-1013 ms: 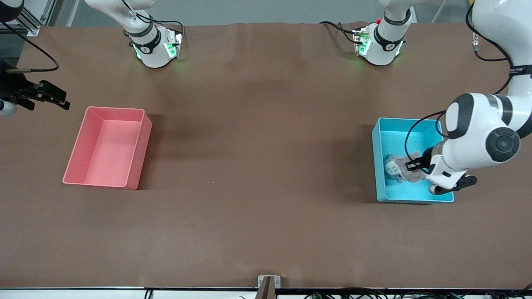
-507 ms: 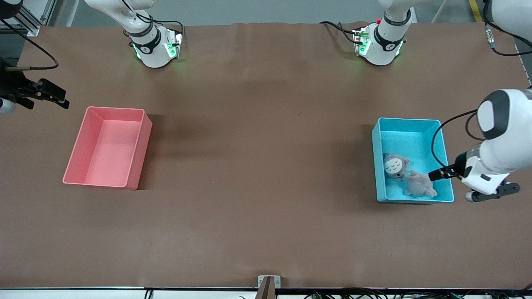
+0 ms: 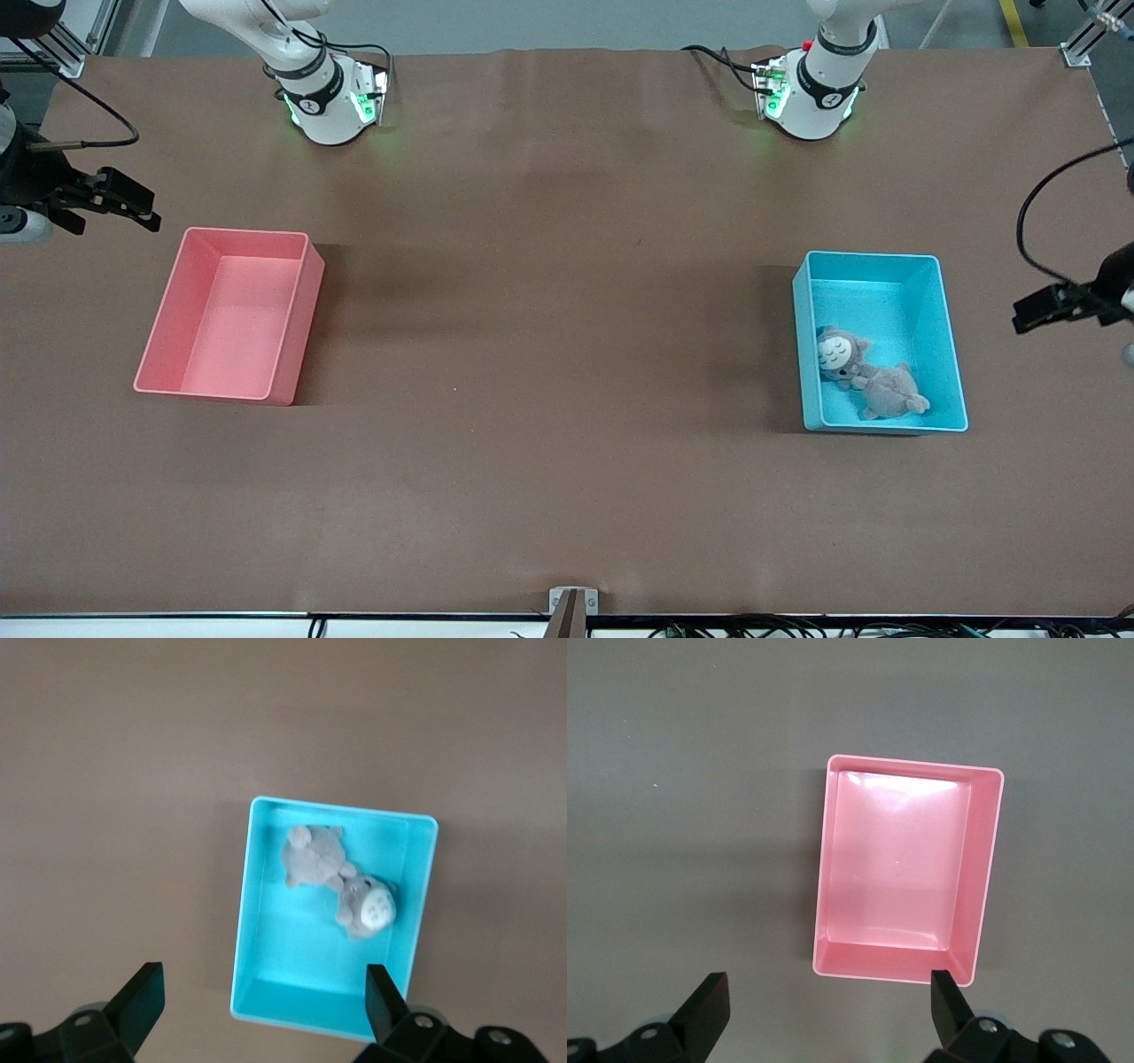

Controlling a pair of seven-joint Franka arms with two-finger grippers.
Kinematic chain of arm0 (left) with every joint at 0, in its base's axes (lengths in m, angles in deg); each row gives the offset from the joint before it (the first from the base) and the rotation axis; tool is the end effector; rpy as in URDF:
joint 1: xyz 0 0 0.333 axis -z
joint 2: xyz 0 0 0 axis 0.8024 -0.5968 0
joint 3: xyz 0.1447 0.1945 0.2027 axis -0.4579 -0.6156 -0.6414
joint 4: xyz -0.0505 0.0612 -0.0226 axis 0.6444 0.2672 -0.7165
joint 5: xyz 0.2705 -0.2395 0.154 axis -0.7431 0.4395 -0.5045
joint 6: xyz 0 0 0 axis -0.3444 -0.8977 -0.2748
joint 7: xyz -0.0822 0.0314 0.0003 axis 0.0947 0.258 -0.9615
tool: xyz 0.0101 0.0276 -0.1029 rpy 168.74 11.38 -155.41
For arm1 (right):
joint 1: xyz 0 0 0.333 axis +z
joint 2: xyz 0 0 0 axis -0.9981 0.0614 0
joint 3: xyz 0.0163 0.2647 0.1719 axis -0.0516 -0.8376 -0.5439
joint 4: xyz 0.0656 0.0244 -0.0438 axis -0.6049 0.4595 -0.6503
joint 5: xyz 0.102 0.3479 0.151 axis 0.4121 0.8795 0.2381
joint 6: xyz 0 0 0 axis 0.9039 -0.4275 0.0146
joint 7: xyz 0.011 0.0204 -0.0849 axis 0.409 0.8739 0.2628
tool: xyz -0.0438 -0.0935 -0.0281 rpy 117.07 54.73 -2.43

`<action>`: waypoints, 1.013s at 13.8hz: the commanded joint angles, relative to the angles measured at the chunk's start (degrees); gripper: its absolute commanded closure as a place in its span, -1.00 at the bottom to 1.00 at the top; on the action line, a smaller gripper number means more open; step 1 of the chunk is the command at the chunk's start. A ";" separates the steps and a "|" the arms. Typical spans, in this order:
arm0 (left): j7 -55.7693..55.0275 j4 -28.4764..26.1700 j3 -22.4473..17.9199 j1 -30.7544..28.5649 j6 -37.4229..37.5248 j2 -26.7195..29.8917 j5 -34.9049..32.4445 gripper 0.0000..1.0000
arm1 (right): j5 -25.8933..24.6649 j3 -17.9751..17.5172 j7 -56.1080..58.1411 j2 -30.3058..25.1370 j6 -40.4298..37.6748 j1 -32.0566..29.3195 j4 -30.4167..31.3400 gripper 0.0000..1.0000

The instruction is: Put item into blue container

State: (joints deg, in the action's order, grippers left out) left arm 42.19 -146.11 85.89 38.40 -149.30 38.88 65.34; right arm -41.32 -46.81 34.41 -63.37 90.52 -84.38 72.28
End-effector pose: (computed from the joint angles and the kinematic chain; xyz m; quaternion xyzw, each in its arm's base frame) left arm 0.6149 0.0155 0.6052 -0.9982 -0.0248 -0.0128 0.0523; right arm 0.5204 -0.0193 0.6064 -0.9999 -0.0107 0.0125 0.0031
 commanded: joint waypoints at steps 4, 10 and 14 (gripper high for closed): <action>5.79 -8.94 -10.91 10.43 3.73 10.77 5.86 -1.00 | 0.84 0.05 -0.43 -1.77 0.05 -1.92 1.87 -1.00; 5.62 -16.25 -17.73 17.07 2.50 16.58 10.18 -1.00 | 0.76 0.05 -0.43 -1.68 0.13 -2.62 1.87 -1.00; 3.44 -17.58 -14.39 17.07 -0.32 16.76 8.77 -1.00 | 0.76 0.05 -0.35 -1.68 0.13 -2.71 1.87 -1.00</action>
State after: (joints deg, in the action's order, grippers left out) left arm 46.87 -161.57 69.90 55.34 -147.77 54.16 74.83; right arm -41.32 -46.28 34.35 -63.36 90.42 -86.11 72.52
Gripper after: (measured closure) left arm 0.000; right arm 0.000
